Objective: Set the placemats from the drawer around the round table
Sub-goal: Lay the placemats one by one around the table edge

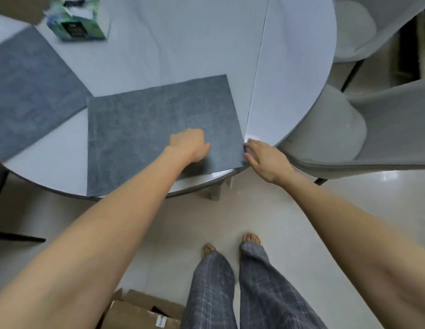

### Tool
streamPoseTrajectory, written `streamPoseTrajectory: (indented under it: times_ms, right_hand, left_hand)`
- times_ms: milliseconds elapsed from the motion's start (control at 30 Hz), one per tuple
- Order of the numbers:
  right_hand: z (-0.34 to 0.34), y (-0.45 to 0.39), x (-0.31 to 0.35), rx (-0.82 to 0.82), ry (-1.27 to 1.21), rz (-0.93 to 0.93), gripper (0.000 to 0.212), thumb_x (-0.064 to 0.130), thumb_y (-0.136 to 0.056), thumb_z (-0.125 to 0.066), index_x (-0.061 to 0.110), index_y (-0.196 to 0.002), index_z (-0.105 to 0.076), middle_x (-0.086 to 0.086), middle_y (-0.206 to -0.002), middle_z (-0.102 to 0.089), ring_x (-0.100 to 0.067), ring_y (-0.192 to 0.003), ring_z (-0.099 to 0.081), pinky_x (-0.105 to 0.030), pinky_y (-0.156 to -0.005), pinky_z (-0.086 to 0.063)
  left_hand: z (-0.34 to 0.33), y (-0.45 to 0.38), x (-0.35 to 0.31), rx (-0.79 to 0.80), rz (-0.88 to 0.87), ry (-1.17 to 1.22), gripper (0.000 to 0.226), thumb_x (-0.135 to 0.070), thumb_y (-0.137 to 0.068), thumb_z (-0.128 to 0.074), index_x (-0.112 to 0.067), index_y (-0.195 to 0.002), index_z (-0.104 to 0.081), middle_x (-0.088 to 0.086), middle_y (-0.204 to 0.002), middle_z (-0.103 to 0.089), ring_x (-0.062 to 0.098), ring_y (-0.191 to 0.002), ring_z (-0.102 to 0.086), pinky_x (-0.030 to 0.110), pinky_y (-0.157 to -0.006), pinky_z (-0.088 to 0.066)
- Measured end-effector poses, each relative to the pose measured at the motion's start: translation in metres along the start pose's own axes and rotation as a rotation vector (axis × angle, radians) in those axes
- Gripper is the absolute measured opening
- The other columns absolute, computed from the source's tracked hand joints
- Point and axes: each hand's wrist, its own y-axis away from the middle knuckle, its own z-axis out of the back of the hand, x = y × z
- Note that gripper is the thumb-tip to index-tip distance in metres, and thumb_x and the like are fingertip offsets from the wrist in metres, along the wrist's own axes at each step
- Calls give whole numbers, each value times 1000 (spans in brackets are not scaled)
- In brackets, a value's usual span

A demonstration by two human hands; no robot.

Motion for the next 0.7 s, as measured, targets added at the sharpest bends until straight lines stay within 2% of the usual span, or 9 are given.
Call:
streamPoseTrajectory:
  times_ms: [33, 100, 267, 400, 467, 567, 700]
  right_hand:
    - [15, 4, -4, -32, -8, -59, 35, 30, -100, -37, 11, -122, -57, -12, -128, -58, -31, -116, -53, -39, -92, -43]
    - [45, 13, -18, -98, 10, -125, 31, 29, -99, -37, 11, -106, -62, -12, -108, -66, -34, -100, -57, -37, -75, -44]
    - [123, 70, -88, -210, -22, -143, 27, 25, -97, -40, 11, -79, -55, -6, -82, -62, -34, -84, -58, -36, -62, -40]
    - [185, 139, -181, -242, 50, -211, 30, 28, -97, -40, 10, -92, -64, -9, -87, -67, -30, -81, -60, -41, -69, -51]
    - [215, 174, -233, -318, 24, -261, 30, 28, -97, -40, 12, -91, -65, -6, -88, -68, -27, -81, -60, -40, -70, -51]
    - [258, 224, -309, -374, 16, -322, 31, 28, -97, -41, 10, -88, -64, -7, -86, -67, -26, -78, -59, -40, -68, -52]
    - [308, 274, -402, -441, 35, -404, 30, 26, -95, -43, 6, -90, -65, -12, -89, -67, -31, -81, -60, -36, -65, -48]
  left_hand:
    - [9, 4, -15, -10, -38, -20, 42, -36, -98, -41, -13, -131, -52, 13, -135, -53, 34, -121, -53, 39, -94, -42]
    - [26, 12, -49, -57, -140, -52, 40, -34, -99, -39, -14, -130, -53, 12, -133, -55, 34, -118, -54, 38, -93, -42]
    - [59, 30, -160, -164, -380, -115, 35, -34, -98, -39, -16, -122, -57, 6, -123, -61, 31, -110, -57, 34, -82, -42]
    - [77, 46, -281, -238, -539, -150, 30, -32, -96, -41, -16, -110, -62, 9, -114, -64, 33, -104, -60, 34, -78, -43]
    - [83, 49, -351, -246, -594, -137, 30, -32, -96, -40, -14, -103, -62, 8, -109, -65, 33, -98, -61, 33, -72, -42]
    - [97, 57, -461, -252, -644, -93, 31, -35, -96, -40, -18, -106, -64, 4, -109, -66, 29, -96, -62, 34, -75, -47]
    - [113, 68, -598, -287, -699, -69, 28, -32, -96, -41, -18, -102, -65, 5, -110, -65, 30, -100, -61, 33, -75, -41]
